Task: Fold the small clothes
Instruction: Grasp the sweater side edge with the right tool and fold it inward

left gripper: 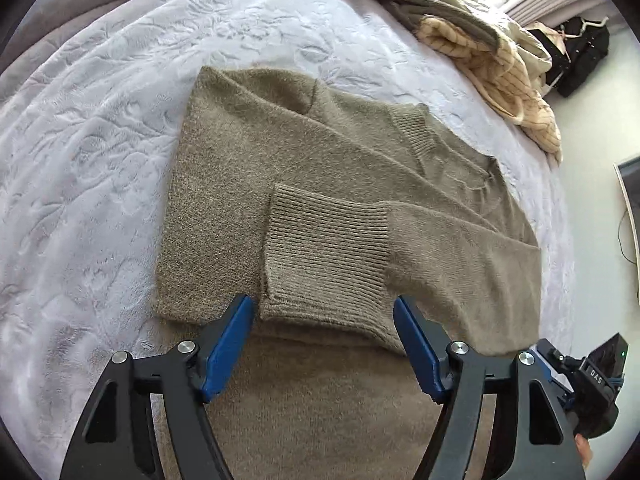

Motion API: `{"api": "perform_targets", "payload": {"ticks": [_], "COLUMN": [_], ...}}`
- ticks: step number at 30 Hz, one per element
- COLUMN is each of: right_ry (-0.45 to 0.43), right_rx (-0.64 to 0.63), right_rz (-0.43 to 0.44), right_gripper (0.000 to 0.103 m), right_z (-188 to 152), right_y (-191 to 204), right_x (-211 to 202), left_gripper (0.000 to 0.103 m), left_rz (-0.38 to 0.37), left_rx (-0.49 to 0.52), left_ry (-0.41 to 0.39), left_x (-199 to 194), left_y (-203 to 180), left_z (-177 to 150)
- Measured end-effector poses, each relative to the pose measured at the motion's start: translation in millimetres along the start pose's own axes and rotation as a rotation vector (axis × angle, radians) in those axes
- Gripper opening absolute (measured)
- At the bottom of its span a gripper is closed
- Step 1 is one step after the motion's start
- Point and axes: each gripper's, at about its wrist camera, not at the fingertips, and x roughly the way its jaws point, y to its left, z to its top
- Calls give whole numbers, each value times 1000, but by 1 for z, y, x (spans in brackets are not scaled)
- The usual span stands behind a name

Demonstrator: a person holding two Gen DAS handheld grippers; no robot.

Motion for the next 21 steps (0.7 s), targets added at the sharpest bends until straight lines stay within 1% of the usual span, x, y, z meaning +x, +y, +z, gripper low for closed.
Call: {"api": "perform_targets", "payload": {"ticks": [1,2,3,4,5,6,7,8,11,13,16,18,21], "right_ry": [-10,-17,-22,-25,-25,-29,-29,-38,-76,-62,-24,-11,3], "right_rx": [51,93,131,156,179,199,206,196,107,83,96,112,120], "right_rz": [22,52,91,119,150,172,162,153,152,115,93,128,160], "right_gripper": [40,40,40,40,39,22,7,6,6,6,6,6,7], "right_z": [5,9,14,17,20,23,27,30,37,40,42,40,36], "right_y": [-11,-19,-27,-32,-34,-36,-38,-36,-29,-34,-55,-64,-67], "right_x": [-2,-1,2,6,11,14,14,12,-4,-3,11,17,12], "left_gripper": [62,58,49,32,22,10,9,9,9,9,9,9,9], "left_rz": [2,5,9,7,1,-4,-3,-1,-6,0,21,12,33], "left_rx": [1,9,19,26,32,30,25,23,49,66,66,59,68], "left_ry": [-1,2,3,3,7,10,6,-5,-35,-23,-17,-32,-43], "left_x": [1,3,4,7,10,12,12,11,5,11,18,14,7], "left_y": [0,-1,-3,-4,-6,-6,-7,-10,-15,-18,-17,-13,-4], "left_z": [0,0,1,3,4,5,6,6,2,-1,-6,-7,-10]}}
